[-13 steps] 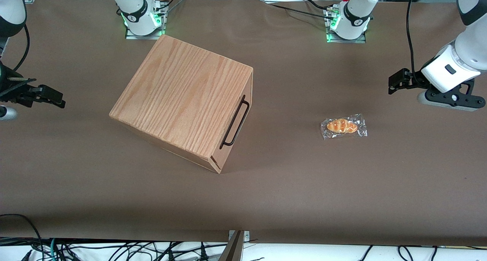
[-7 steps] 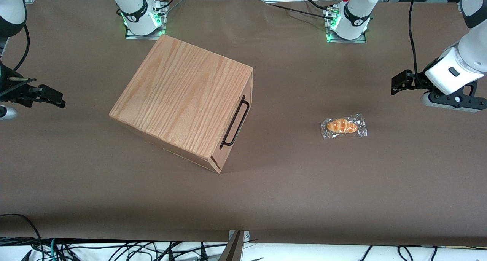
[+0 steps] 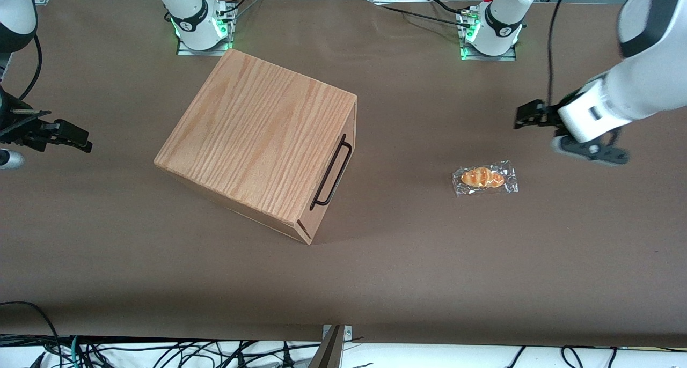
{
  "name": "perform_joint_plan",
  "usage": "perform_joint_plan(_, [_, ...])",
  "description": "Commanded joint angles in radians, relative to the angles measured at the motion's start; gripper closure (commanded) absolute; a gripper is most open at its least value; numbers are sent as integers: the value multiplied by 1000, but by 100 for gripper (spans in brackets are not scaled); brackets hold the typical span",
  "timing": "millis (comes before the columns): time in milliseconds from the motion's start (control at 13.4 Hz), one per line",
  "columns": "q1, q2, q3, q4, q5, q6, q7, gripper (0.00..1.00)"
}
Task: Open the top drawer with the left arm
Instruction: 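Move the left gripper over to the black drawer handle of the wooden box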
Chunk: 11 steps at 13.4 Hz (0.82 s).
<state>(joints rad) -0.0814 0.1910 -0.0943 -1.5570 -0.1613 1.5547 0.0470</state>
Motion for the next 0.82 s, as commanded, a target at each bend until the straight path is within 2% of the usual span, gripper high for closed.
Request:
perform_joint_plan(0, [-95, 180, 5, 217, -29, -19, -10, 0])
perform_joint_plan(224, [-213, 301, 5, 368, -29, 19, -13, 0])
perform_joint_plan(374, [-288, 324, 5, 368, -30, 141, -68, 0])
perform_joint_plan(523, [-345, 369, 5, 367, -70, 272, -119, 0])
perform_joint_plan(673, [-376, 410, 5, 367, -84, 402, -131, 0])
perform_joint_plan(748, [-383, 429, 5, 364, -118, 454, -131, 0])
